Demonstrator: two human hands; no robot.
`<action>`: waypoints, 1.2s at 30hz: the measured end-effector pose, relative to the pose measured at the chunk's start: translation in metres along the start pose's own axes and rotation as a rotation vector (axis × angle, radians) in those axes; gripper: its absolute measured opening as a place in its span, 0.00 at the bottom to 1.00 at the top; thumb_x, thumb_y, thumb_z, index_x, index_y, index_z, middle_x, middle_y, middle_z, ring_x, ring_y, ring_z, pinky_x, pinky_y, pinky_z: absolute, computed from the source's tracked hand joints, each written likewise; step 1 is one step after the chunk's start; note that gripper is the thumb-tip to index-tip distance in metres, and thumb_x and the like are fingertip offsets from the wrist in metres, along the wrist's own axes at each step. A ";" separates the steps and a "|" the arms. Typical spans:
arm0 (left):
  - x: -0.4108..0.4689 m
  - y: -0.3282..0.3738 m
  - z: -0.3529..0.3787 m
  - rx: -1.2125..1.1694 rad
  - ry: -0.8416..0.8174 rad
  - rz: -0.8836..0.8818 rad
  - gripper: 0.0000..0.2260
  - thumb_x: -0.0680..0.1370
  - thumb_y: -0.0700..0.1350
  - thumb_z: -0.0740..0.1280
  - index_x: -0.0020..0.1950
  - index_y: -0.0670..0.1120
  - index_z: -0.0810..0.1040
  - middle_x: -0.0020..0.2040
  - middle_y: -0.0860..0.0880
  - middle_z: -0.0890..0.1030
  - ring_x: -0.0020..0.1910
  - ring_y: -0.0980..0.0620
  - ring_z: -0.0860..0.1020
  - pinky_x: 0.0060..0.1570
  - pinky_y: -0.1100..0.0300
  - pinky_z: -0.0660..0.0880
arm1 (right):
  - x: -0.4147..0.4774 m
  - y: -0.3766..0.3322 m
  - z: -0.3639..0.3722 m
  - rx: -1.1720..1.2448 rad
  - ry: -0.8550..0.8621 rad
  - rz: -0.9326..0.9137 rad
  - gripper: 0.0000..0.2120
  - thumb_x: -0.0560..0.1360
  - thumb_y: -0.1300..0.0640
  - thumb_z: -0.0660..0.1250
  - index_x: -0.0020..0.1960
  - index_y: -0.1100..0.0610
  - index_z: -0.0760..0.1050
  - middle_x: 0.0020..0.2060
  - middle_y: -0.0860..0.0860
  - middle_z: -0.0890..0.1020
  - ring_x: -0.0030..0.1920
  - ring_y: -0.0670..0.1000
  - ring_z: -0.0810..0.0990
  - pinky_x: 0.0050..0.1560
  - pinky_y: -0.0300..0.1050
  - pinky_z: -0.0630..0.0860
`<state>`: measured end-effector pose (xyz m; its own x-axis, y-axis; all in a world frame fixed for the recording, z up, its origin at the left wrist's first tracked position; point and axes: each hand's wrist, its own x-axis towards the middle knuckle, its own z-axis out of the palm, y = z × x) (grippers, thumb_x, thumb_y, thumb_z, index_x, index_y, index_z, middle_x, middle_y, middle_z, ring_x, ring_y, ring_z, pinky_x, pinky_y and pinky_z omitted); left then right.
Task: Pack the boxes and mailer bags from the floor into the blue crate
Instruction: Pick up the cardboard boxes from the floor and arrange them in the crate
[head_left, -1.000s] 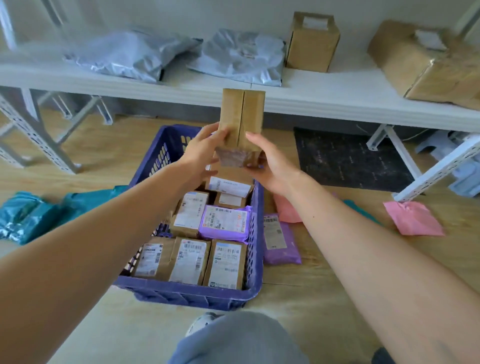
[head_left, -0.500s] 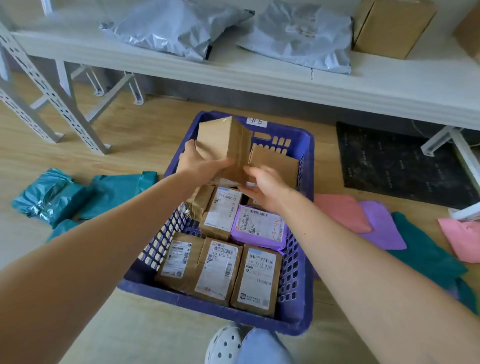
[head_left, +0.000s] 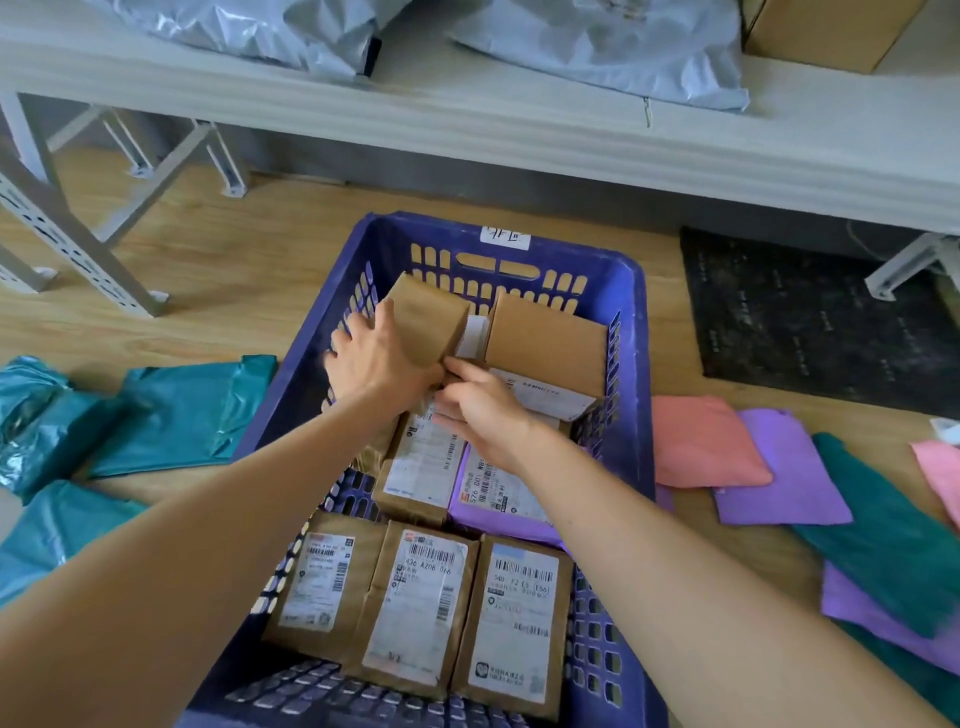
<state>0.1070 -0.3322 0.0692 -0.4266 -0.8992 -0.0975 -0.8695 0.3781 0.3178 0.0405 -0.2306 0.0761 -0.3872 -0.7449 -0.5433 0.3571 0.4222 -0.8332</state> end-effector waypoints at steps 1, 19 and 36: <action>0.001 0.001 0.003 -0.012 0.011 -0.011 0.42 0.65 0.64 0.70 0.72 0.51 0.56 0.68 0.41 0.67 0.67 0.38 0.65 0.64 0.43 0.66 | 0.004 0.001 0.001 -0.020 0.008 -0.014 0.29 0.78 0.69 0.56 0.76 0.55 0.57 0.69 0.55 0.71 0.63 0.52 0.73 0.64 0.46 0.72; 0.001 -0.001 0.004 -1.116 0.000 -0.417 0.21 0.76 0.38 0.56 0.70 0.46 0.67 0.59 0.47 0.75 0.59 0.46 0.75 0.61 0.47 0.73 | 0.049 -0.027 -0.009 -0.468 0.154 -0.247 0.33 0.72 0.56 0.71 0.73 0.56 0.61 0.60 0.50 0.72 0.59 0.48 0.72 0.59 0.43 0.71; 0.020 -0.007 0.015 -1.135 -0.079 -0.510 0.19 0.79 0.38 0.55 0.69 0.46 0.70 0.64 0.44 0.75 0.61 0.46 0.74 0.60 0.55 0.70 | 0.090 -0.047 -0.003 -1.426 0.224 -0.237 0.53 0.64 0.33 0.70 0.76 0.63 0.53 0.72 0.58 0.63 0.71 0.58 0.62 0.71 0.54 0.59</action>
<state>0.1010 -0.3496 0.0513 -0.1517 -0.8568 -0.4928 -0.2511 -0.4488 0.8576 -0.0136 -0.3164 0.0658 -0.4847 -0.8301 -0.2755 -0.8074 0.5458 -0.2240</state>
